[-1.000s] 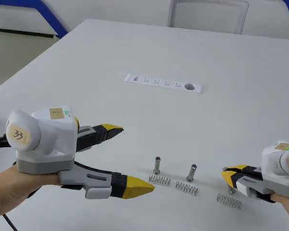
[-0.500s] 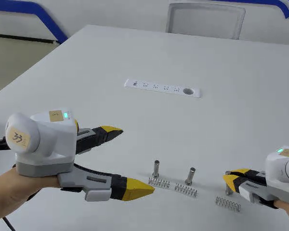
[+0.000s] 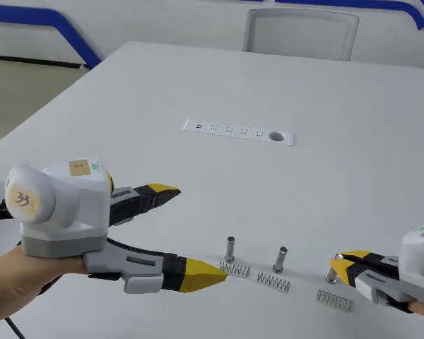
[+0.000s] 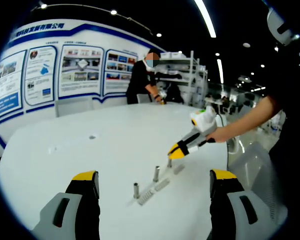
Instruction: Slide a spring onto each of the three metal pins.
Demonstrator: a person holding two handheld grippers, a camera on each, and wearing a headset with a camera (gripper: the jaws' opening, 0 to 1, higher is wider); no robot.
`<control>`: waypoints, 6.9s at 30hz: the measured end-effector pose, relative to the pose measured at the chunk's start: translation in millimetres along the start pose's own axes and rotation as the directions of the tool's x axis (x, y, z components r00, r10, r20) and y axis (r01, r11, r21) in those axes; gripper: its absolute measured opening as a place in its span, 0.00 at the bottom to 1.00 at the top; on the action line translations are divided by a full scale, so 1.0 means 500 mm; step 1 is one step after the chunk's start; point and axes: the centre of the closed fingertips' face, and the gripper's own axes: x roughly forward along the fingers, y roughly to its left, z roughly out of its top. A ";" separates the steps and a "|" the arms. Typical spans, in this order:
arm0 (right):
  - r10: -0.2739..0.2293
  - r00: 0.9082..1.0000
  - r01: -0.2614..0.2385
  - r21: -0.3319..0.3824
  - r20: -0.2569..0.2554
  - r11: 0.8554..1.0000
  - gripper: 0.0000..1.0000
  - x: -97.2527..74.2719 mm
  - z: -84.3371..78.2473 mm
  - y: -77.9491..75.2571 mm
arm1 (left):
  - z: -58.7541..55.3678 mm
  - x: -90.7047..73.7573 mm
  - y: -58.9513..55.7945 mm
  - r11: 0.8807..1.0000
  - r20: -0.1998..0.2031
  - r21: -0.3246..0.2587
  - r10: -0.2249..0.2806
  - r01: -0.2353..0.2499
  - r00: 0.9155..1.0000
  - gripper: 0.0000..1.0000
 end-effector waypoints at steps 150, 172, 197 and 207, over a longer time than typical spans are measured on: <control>0.499 0.857 -0.479 -0.556 -0.127 0.679 0.11 -0.220 0.134 0.286 | 0.018 0.102 -0.231 0.938 -0.018 0.083 -0.337 0.337 0.941 0.47; 0.533 0.832 -0.507 -0.597 -0.152 0.621 0.11 -0.228 0.142 0.322 | 0.023 0.089 -0.253 0.904 -0.033 0.144 -0.403 0.403 0.915 0.13; 0.531 0.834 -0.515 -0.556 -0.149 0.652 0.12 -0.231 0.138 0.311 | 0.031 0.087 -0.258 0.872 -0.058 0.252 -0.419 0.420 0.906 0.10; 0.567 0.808 -0.554 -0.530 -0.159 0.642 0.11 -0.245 0.155 0.321 | 0.023 0.085 -0.260 0.853 -0.093 0.296 -0.421 0.429 0.902 0.10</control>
